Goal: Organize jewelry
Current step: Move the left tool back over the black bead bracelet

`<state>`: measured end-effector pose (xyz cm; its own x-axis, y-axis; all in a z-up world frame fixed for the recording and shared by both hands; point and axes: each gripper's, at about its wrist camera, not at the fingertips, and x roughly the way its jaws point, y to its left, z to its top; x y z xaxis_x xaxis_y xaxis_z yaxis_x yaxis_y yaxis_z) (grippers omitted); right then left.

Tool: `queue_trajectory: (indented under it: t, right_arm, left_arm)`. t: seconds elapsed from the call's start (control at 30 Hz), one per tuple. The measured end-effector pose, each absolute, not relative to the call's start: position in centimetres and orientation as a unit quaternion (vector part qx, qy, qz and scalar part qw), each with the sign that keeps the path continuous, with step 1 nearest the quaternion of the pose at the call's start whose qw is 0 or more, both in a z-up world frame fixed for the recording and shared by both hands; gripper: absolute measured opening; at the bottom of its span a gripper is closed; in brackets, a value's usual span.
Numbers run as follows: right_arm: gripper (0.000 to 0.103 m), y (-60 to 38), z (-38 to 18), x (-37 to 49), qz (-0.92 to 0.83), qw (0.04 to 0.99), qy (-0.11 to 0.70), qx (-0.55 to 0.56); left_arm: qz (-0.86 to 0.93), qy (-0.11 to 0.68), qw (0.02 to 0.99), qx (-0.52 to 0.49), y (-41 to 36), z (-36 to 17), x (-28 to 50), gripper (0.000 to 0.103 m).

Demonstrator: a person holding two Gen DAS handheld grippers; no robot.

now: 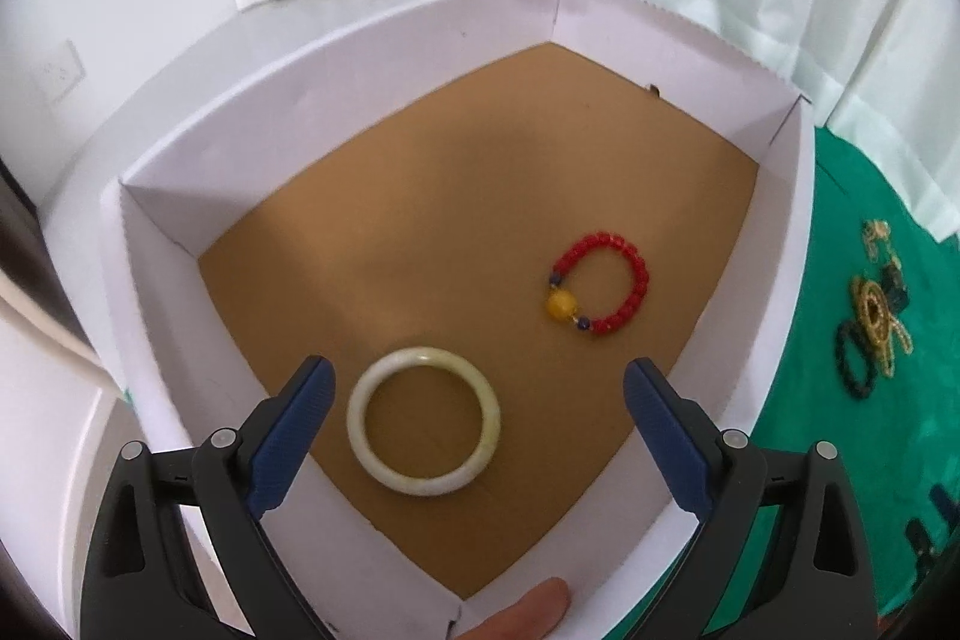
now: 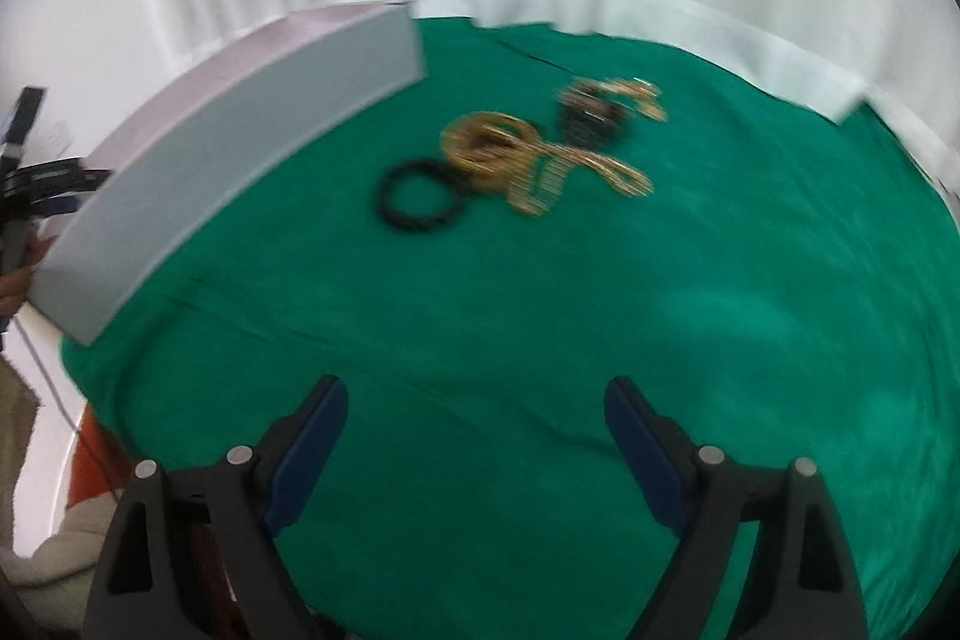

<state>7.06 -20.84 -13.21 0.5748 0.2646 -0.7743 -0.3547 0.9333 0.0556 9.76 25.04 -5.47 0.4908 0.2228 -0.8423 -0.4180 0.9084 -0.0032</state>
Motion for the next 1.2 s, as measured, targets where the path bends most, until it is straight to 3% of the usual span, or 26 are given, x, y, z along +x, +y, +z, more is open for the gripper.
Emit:
queue_trajectory:
  t: [0.37,0.53,0.8,1.2]
  right_arm:
    - [0.089,-24.6,-14.1,7.5,0.119,0.897,0.422,-0.045]
    - [0.089,-26.5,-15.2,8.1,0.065,0.899,0.427,-0.071]
    - [0.089,-29.1,-17.2,8.6,0.028,0.893,0.445,-0.058]
    - [0.091,-29.8,-17.7,7.9,0.034,0.896,0.442,-0.033]
  left_arm:
    - [0.192,0.465,0.861,-0.082,22.4,-4.5,7.9,0.098]
    - [0.235,0.413,0.878,-0.055,21.1,-0.8,6.0,0.099]
    - [0.079,0.396,0.912,-0.069,14.0,2.4,4.8,0.101]
    - [-0.061,0.504,0.859,-0.064,3.4,-8.8,9.1,0.101]
